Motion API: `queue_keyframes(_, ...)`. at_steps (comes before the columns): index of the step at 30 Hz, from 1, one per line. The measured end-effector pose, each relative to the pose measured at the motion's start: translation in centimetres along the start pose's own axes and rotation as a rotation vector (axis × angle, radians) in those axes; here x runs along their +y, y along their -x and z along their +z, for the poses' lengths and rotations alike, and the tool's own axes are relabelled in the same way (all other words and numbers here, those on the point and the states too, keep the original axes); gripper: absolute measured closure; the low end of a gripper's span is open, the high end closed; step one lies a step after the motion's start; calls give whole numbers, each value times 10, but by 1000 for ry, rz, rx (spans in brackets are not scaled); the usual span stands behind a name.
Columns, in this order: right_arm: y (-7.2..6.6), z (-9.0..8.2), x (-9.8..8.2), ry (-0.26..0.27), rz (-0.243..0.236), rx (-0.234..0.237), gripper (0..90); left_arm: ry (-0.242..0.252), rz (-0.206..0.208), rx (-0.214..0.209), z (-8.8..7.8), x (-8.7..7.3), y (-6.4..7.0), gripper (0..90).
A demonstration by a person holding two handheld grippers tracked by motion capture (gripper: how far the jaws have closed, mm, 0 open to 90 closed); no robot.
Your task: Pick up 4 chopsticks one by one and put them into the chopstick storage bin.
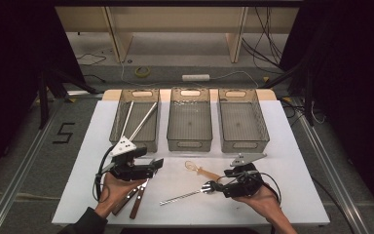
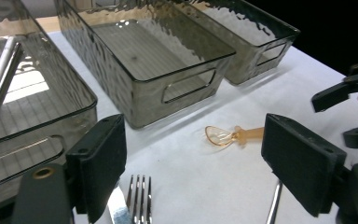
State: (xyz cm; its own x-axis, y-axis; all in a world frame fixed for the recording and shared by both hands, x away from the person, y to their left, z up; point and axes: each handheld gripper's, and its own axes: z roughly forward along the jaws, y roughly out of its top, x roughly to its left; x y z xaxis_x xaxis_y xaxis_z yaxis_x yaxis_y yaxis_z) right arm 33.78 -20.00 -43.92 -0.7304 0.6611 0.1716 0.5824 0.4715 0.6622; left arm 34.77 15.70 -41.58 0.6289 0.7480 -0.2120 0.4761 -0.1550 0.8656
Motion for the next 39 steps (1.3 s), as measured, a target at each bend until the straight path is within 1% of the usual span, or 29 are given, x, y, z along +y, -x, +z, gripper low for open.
queue_keyframes(2,1,5,-2,-25,25,7,370,4,6,-4,-2,-2,2,210)
queue_keyframes(3,1,5,-2,-25,25,7,370,-2,18,-1,-2,-3,3,210)
queue_keyframes(4,1,7,-2,-37,34,9,380,-3,27,5,-3,-4,4,208)
queue_keyframes(5,2,9,-3,-43,32,12,389,1,29,9,-3,-5,5,207)
queue_keyframes(6,3,11,-3,-59,46,20,405,2,26,5,-4,-5,5,204)
queue_keyframes(8,3,13,-4,-64,55,22,410,3,26,-4,-5,-6,6,202)
queue_keyframes(10,4,16,-4,-83,63,28,426,3,28,-7,-6,-7,7,200)
queue_keyframes(13,5,19,-4,-92,63,30,436,-2,41,-7,-7,-8,9,198)
queue_keyframes(20,4,24,-4,-116,54,36,452,-7,44,-12,-8,-10,11,195)
queue_keyframes(23,3,26,-4,-128,50,39,461,-2,43,-16,-10,-10,12,192)
queue_keyframes(24,3,28,-3,-136,51,41,465,-1,48,-18,-10,-10,13,189)
queue_keyframes(30,3,30,-3,-144,53,47,467,6,49,-20,-13,-11,13,183)
queue_keyframes(32,2,31,-3,-147,56,50,467,15,45,-18,-13,-11,14,181)
queue_keyframes(35,2,33,-3,-152,59,55,469,17,55,-17,-14,-11,14,179)
queue_keyframes(36,2,34,-3,-152,53,57,473,17,57,-16,-15,-11,15,178)
queue_keyframes(39,2,35,-3,-158,58,57,477,21,55,-15,-15,-12,16,177)
